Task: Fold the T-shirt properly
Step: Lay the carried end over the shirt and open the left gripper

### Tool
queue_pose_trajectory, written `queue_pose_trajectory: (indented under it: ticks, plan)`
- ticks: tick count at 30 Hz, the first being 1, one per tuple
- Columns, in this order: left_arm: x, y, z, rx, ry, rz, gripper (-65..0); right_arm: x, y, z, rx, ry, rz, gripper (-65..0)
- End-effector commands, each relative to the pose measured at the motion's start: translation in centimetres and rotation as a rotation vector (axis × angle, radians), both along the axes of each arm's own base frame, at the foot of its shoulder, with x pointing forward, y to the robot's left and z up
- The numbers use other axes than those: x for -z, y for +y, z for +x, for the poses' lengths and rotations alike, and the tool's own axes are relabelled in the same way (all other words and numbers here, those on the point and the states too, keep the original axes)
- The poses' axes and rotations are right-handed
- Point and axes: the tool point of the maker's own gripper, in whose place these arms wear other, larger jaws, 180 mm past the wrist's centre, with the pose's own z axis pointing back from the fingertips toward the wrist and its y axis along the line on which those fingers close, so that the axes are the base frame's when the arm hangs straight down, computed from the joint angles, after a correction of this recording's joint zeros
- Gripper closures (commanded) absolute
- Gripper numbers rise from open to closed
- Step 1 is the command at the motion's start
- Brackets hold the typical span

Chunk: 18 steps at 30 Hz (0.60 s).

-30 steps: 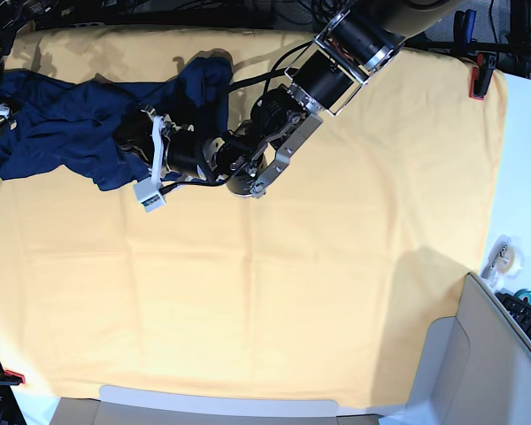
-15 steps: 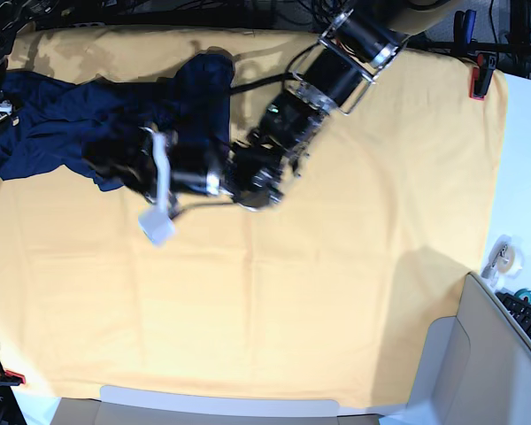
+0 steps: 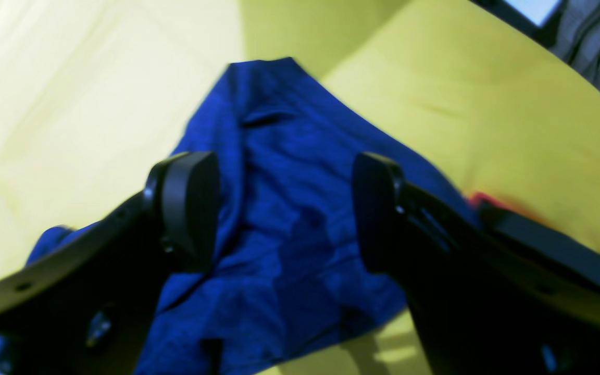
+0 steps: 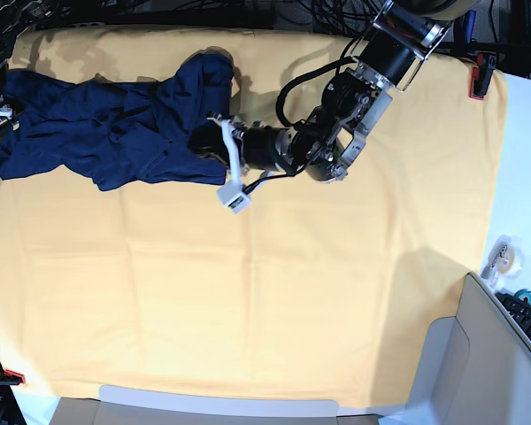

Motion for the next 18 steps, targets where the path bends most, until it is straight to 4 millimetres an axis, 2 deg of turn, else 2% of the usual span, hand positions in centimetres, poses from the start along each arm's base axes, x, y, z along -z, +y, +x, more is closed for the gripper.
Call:
queue_pose_trajectory:
  ticks: [1,10,13,15,18]
  plan:
    - [-1.4,-0.7,0.8,-0.007,-0.038,-0.038,0.0,-1.4,-0.6,0.4,-0.002,-0.031,-0.043,-39.1]
    - [-0.9,-1.6,1.0,0.008,-0.114,0.031,0.0,-1.3,-0.5,0.3,-0.004,-0.027,-0.042,-39.1]
    - [-0.8,-3.2,-0.2,0.060,-0.132,0.044,0.0,-1.3,-0.5,0.3,-0.004,-0.027,-0.042,-39.1]
    - [-1.2,-5.0,-1.6,0.098,-0.129,0.023,0.0,-1.4,-0.6,0.3,-0.003,-0.027,-0.045,-39.1]
    - [-1.3,-7.5,-4.7,0.176,-0.107,-0.004,0.0,-1.5,-0.7,0.4,-0.003,-0.030,-0.047,-39.1]
